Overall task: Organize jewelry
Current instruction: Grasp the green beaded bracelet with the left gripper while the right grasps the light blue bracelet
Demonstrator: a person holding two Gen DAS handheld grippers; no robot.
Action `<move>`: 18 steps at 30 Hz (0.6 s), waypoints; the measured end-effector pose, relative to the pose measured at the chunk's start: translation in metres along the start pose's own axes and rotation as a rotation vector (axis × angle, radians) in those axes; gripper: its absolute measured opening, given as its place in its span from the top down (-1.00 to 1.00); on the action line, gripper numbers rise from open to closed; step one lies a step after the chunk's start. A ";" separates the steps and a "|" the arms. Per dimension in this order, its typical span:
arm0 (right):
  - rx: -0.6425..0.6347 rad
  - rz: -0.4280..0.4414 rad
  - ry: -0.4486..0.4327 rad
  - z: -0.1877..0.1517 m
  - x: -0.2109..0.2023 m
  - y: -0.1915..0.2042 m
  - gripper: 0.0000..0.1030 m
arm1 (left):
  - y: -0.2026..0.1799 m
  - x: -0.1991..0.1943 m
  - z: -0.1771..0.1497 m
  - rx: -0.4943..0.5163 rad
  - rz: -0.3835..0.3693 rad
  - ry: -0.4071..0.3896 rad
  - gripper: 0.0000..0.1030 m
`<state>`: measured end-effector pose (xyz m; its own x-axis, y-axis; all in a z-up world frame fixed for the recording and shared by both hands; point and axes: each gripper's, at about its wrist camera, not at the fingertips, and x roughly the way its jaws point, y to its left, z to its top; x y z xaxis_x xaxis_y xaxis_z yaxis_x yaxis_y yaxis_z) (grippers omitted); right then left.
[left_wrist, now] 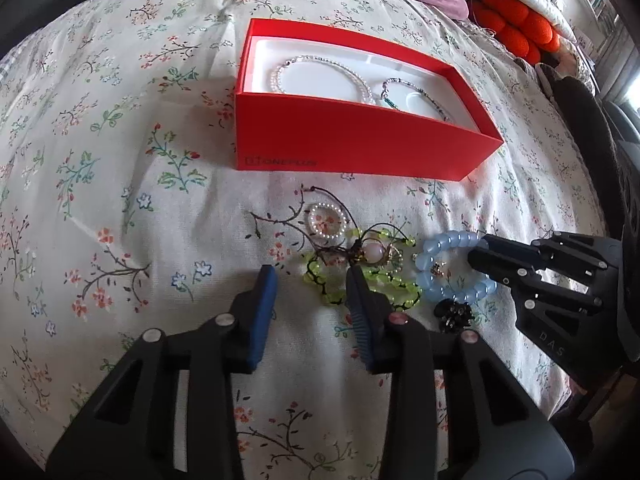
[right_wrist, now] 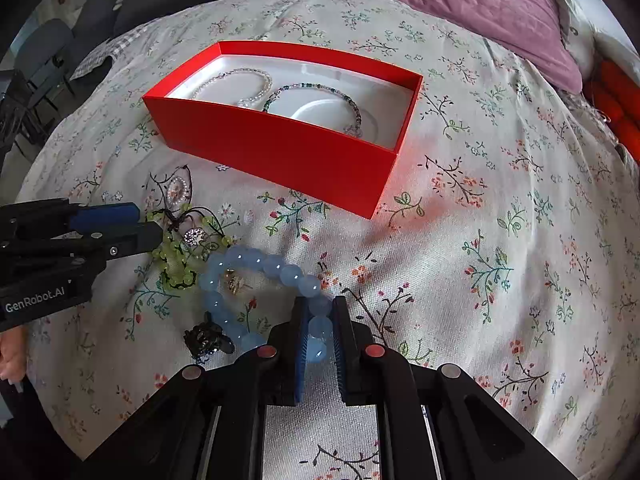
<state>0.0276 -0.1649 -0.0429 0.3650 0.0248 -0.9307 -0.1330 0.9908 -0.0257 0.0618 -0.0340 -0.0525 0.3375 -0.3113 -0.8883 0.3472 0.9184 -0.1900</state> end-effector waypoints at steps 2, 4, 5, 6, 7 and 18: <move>0.006 0.006 0.005 0.000 0.001 -0.002 0.77 | -0.005 0.002 0.001 0.025 0.013 0.003 0.53; 0.012 0.015 0.012 0.001 0.001 -0.003 0.77 | -0.008 0.003 0.001 0.050 0.040 0.018 0.80; 0.016 0.020 0.017 0.002 0.002 -0.004 0.77 | -0.008 0.004 0.001 0.059 0.045 0.023 0.80; 0.020 0.025 0.021 0.002 0.002 -0.005 0.77 | -0.008 0.003 0.000 0.066 0.049 0.027 0.81; 0.026 0.032 0.026 0.003 0.003 -0.008 0.77 | -0.009 0.002 0.001 0.070 0.056 0.032 0.82; 0.064 0.041 0.038 0.006 0.006 -0.014 0.77 | 0.010 -0.012 -0.002 0.042 0.111 0.038 0.83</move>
<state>0.0370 -0.1783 -0.0459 0.3247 0.0616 -0.9438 -0.0872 0.9956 0.0350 0.0595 -0.0209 -0.0443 0.3426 -0.1976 -0.9184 0.3459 0.9355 -0.0723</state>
